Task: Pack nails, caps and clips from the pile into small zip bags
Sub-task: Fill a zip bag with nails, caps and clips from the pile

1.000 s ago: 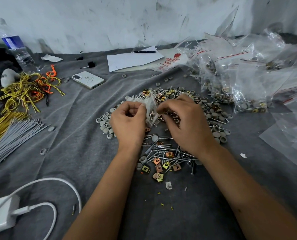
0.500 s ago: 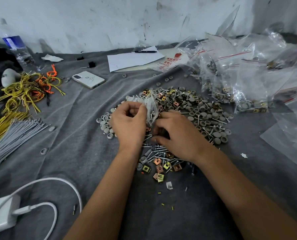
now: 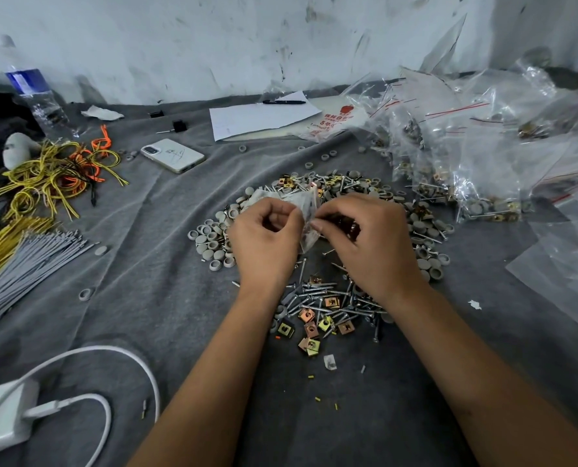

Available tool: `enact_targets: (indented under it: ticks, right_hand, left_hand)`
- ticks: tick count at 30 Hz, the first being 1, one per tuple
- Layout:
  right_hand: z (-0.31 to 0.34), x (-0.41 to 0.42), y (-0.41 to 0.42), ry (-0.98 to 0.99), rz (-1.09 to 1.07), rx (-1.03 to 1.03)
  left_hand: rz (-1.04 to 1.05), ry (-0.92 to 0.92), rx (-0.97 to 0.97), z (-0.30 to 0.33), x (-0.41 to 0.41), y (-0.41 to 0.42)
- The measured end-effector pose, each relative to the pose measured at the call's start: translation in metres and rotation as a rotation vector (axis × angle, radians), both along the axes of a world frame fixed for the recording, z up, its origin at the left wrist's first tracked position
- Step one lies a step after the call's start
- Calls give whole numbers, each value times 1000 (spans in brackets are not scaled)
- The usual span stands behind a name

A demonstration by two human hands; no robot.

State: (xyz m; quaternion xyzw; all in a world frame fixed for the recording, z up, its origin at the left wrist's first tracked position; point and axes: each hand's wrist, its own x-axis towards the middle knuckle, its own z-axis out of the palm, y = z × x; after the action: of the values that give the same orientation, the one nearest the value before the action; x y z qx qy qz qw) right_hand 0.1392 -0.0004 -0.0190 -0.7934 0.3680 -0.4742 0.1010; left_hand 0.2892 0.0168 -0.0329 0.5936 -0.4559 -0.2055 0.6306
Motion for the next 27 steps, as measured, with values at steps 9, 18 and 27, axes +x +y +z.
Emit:
enact_targets:
  ticks: [9,18,27]
  right_hand:
    - [-4,2,3,255,-150,74]
    - [-7,0,0,309,-151,84]
    - [-4,-20,-16,110,-490,202]
  left_hand:
    - [-178,-39,-15,4,-8,7]
    - [-136,36,-1,2,-9,5]
    - [-42,96,42,-3,-5,1]
